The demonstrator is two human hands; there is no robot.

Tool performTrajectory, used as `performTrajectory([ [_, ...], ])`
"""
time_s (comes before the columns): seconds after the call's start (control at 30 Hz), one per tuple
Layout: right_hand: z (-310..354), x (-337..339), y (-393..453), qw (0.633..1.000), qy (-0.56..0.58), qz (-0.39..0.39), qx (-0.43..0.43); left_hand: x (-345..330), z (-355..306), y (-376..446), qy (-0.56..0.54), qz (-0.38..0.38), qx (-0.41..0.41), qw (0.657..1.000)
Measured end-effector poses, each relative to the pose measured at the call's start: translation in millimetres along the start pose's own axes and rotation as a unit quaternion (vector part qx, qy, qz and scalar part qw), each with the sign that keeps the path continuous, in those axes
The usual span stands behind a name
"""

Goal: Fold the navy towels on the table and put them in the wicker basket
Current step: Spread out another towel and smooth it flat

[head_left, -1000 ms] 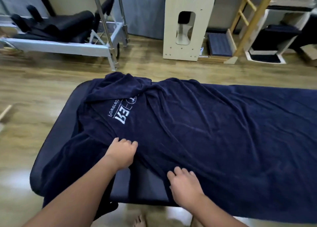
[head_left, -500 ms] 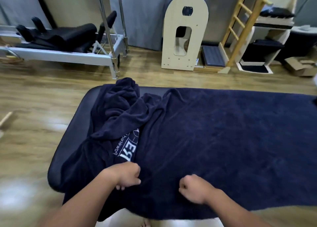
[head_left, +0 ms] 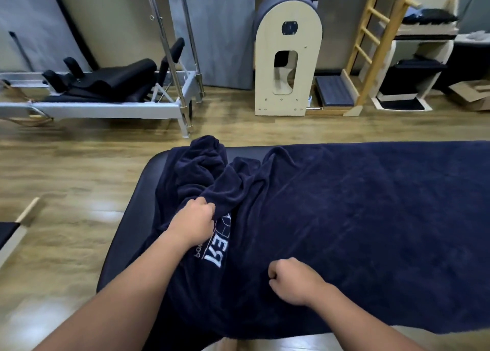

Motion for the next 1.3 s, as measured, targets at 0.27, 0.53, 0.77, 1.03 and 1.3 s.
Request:
performTrajectory([
  [0.27,116.0,25.1,60.1,0.996,0.016,-0.018,0.091,-3.7,17.3,98.5,-0.054,0.085,-0.034,0.994],
  [0.53,190.6,21.5,107.9,0.993,0.032,0.061,0.096,-15.7,9.3,161.5,-0.038,0.204,-0.09,0.974],
  [0.77,174.3,23.4,120.5,0.994,0.093,-0.051,0.027,4.0,3.8,182.6,-0.193,0.111,-0.08,0.972],
  [1.03,90.5,38.4,83.2,0.973,0.101,-0.168,-0.118,22.9,16.4,182.4,-0.042,0.113,-0.067,0.99],
  [1.3,5.9,22.3,22.8,0.921,0.283,-0.197,-0.18,-8.5,-40.3,179.3,0.256,0.145,-0.261,0.92],
])
Point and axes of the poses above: each hand's wrist, its own y-axis towards the middle knuckle, its own x-axis out of the back of the hand, z = x × y, the point moved 6 cm from there along y, towards the middle knuckle, and after that the axes turned 2 degrees about x, right-handed, at the moved point
